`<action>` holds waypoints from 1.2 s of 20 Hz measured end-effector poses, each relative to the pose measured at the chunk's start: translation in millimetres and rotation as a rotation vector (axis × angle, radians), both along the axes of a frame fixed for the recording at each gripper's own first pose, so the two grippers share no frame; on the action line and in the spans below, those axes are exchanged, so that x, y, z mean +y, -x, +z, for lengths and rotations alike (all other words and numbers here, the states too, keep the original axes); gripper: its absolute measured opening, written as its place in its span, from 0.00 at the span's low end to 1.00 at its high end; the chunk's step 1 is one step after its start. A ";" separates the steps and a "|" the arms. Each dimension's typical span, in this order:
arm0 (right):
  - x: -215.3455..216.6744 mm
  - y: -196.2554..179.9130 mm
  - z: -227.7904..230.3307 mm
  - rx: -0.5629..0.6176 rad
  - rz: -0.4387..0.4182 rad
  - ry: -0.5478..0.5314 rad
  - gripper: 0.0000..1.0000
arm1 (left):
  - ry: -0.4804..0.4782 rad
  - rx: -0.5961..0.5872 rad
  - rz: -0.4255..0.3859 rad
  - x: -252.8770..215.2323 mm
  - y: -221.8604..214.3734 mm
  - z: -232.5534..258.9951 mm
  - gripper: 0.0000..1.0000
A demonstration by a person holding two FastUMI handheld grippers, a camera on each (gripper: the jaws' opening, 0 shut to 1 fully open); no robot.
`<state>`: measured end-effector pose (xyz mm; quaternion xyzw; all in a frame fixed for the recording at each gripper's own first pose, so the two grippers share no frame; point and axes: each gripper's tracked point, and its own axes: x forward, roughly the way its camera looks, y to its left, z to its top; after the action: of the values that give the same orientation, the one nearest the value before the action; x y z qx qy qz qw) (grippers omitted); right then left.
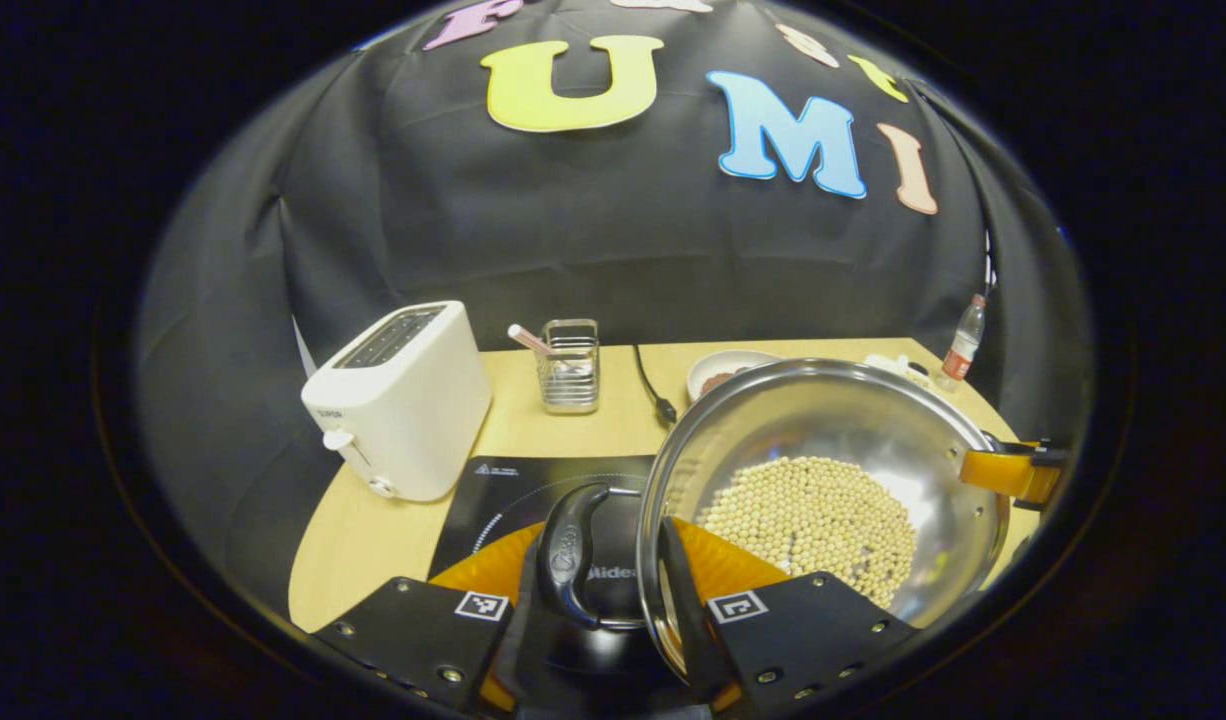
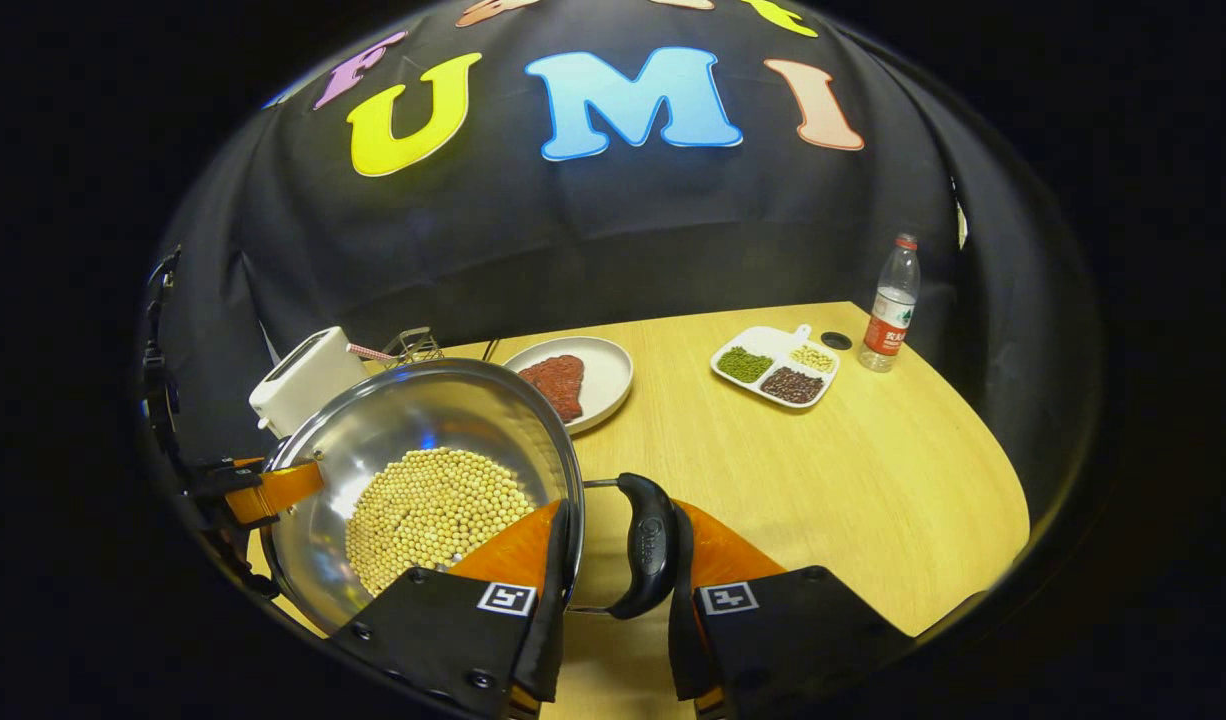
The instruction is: First push the handle of the pot to place it horizontally, then grasp the pot with both hands and set it on the induction cooktop.
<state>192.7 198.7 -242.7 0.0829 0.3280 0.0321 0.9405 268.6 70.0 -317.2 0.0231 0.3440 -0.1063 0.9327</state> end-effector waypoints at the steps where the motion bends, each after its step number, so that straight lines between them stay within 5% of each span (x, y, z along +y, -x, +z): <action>1: 7.2 -1.8 -0.9 0.002 0.001 -0.003 0.41 | -0.001 0.002 0.003 6.7 -2.9 -2.4 0.57; 24: 134.9 -28.9 -15.5 0.033 0.079 -0.077 0.41 | 0.000 0.041 0.073 139.8 -37.0 -43.7 0.57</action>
<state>221.6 333.6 -258.2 0.1067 0.3449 0.0804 0.9291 305.6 209.8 -360.9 0.0084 0.3634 -0.0725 0.9288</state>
